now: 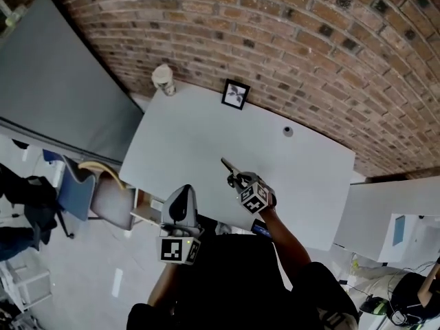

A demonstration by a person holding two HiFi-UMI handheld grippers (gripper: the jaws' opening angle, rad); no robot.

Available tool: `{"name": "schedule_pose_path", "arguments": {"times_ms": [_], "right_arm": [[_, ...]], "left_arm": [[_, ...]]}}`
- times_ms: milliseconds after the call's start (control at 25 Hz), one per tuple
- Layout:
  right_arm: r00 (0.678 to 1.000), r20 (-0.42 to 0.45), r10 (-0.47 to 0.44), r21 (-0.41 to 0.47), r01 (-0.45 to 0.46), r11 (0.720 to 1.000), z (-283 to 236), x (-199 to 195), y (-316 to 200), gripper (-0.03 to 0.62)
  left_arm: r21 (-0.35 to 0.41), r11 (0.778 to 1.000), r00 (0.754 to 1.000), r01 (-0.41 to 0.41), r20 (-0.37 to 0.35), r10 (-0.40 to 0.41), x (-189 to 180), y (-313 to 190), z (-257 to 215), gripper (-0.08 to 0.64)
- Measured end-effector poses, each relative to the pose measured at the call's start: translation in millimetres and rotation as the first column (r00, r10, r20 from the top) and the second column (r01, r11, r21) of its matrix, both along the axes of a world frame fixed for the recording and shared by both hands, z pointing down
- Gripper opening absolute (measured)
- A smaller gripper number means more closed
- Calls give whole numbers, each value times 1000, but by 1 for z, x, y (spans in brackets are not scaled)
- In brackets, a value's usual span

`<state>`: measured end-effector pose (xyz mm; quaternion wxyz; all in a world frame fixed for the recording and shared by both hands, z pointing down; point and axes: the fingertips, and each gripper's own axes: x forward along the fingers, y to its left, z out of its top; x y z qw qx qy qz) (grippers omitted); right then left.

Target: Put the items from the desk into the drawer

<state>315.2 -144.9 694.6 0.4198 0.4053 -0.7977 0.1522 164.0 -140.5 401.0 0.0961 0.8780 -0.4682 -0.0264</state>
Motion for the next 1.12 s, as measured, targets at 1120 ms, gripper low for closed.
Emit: {"name": "schedule_pose_path", "arguments": {"times_ms": [1120], "right_arm": [[918,91,-387,75,381,922,-45,-188,89,95]], "left_arm": [[-19,882,882,471,26,-471,-181,147,0,20]]}}
